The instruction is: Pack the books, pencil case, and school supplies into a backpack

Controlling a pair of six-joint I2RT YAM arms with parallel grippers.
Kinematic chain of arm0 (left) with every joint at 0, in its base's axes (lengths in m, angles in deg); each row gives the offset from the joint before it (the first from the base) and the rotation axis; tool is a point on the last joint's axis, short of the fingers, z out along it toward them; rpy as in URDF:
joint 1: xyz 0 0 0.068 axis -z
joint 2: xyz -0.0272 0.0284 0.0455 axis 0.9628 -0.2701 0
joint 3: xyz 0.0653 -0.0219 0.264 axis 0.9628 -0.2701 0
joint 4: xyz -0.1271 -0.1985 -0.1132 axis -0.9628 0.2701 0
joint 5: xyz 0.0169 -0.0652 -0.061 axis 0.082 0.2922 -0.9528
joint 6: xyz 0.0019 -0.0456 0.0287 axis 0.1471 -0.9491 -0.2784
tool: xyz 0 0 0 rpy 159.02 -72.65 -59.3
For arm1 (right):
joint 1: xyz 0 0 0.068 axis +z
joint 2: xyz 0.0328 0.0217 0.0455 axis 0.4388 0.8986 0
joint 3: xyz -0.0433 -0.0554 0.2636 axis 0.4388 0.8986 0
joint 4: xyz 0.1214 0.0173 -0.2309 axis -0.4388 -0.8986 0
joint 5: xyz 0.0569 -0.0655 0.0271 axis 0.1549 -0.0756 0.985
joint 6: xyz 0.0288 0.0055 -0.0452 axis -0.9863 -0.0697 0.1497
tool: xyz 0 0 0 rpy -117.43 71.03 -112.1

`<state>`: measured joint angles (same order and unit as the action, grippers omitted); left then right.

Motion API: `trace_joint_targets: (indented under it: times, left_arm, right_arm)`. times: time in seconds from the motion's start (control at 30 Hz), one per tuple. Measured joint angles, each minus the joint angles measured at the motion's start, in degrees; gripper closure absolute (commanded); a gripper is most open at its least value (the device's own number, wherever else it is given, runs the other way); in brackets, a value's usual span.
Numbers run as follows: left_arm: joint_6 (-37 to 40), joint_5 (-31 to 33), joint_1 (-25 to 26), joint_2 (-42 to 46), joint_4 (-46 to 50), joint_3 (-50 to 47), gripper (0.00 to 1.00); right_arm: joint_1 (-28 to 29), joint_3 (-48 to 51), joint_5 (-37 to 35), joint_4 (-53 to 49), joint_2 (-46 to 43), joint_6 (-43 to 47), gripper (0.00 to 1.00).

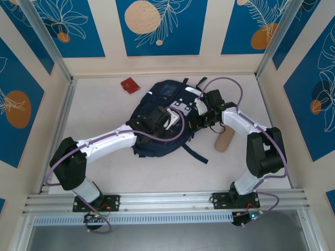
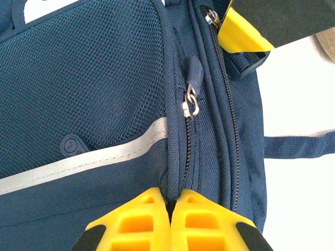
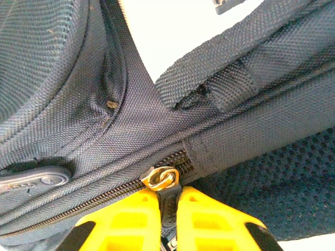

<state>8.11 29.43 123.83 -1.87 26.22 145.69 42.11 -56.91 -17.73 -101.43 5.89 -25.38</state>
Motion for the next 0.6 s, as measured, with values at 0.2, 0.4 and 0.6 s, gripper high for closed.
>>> trace_joint_targets:
  times: [0.2,0.4,0.6]
  left_arm:
    - [-0.5,-0.4,0.0,0.0,0.1,0.0,1.0]
    - [-2.2,-1.3,0.0,-0.5,0.6,0.5,1.0]
    - [-3.9,-2.6,0.0,-1.4,5.2,1.2,1.0]
  right_arm:
    - [0.9,2.5,-1.7,1.5,-4.4,-1.7,0.99]
    - [4.8,6.8,-2.5,3.7,-7.9,-5.8,1.0]
    - [10.6,14.1,-7.5,9.1,-13.6,-13.4,0.99]
